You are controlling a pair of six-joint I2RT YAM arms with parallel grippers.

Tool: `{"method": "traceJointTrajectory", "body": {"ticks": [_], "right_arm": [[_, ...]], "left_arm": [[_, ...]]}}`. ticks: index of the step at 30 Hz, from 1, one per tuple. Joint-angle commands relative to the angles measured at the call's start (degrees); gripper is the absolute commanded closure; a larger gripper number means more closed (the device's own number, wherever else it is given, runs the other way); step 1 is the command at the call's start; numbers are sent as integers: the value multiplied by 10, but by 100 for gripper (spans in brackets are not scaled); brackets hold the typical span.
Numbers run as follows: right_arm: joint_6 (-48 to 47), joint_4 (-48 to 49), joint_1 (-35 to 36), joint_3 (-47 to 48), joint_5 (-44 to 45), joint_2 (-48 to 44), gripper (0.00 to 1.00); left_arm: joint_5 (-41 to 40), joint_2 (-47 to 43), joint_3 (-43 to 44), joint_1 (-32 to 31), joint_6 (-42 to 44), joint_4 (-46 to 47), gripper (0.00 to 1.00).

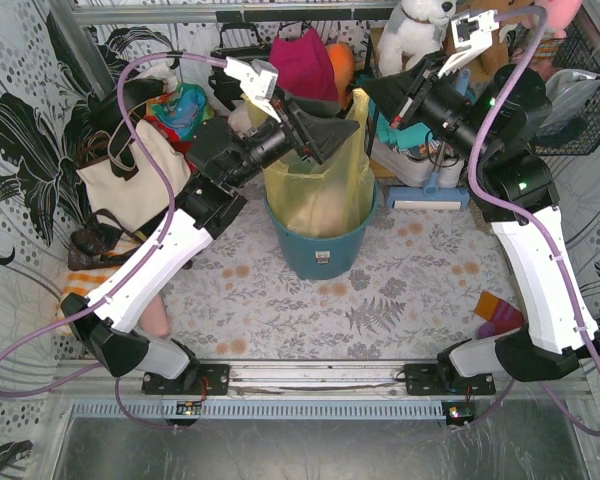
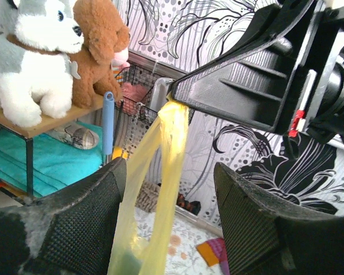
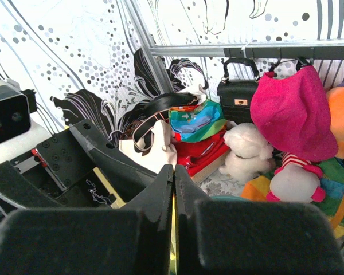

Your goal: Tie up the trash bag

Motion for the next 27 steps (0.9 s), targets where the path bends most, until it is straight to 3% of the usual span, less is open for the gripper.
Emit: {"method": "traceJointTrajectory", "body": {"ticks": [1,5,11,16,21,27], "right_arm": [[14,41,0,-14,-17,-21,100],[19,44,1,-27,-20,-28,100],[23,49,1,-45,-34,-36,100],[29,73,1,-76,-54,-50,100],[29,78,1,-89,-59,-60,100],[24,75,0,-95,-59,-67,100]], "left_arm": [[18,-4,-31,-3,77,112,29],[46,1,-67,-2,98,194,29],[82,34,-55,-2,100,245,31],[73,61,-19,-1,93,236,46],[67,79,-3,-1,90,241,49],[71,92,8,-1,90,240,66]]}}
